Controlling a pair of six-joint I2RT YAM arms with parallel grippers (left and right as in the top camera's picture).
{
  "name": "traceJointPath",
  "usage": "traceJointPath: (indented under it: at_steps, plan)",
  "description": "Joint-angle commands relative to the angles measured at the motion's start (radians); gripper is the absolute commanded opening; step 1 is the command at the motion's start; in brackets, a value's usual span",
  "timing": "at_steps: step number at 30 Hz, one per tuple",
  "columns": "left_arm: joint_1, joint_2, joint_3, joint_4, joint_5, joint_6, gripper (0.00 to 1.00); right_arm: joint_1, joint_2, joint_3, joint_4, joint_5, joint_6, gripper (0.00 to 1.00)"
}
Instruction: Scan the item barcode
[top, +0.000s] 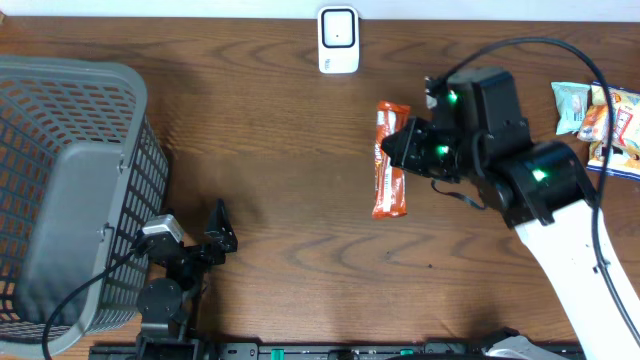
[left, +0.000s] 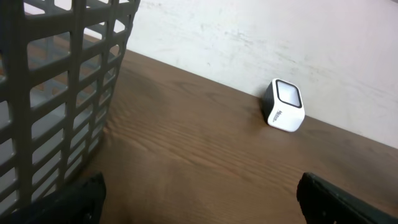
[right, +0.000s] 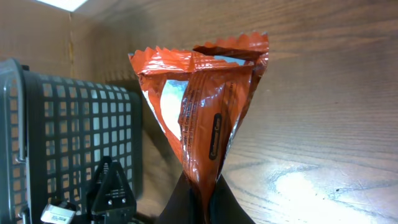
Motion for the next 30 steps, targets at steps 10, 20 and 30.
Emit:
traceJointPath:
  at_steps: [10,20,30]
  plan:
    - [0.004,-0.003,-0.024,-0.031,-0.01,-0.002,0.98,0.186,-0.032,-0.267,0.488,0.573,-0.278,0.01]
    - [0.004,-0.003,-0.024,-0.031,-0.01,-0.002,0.98,0.239,0.123,-0.459,1.246,0.595,-0.909,0.01]
    - [0.004,-0.003,-0.024,-0.031,-0.01,-0.002,0.98,0.167,0.462,-0.406,1.881,0.61,-1.24,0.01]
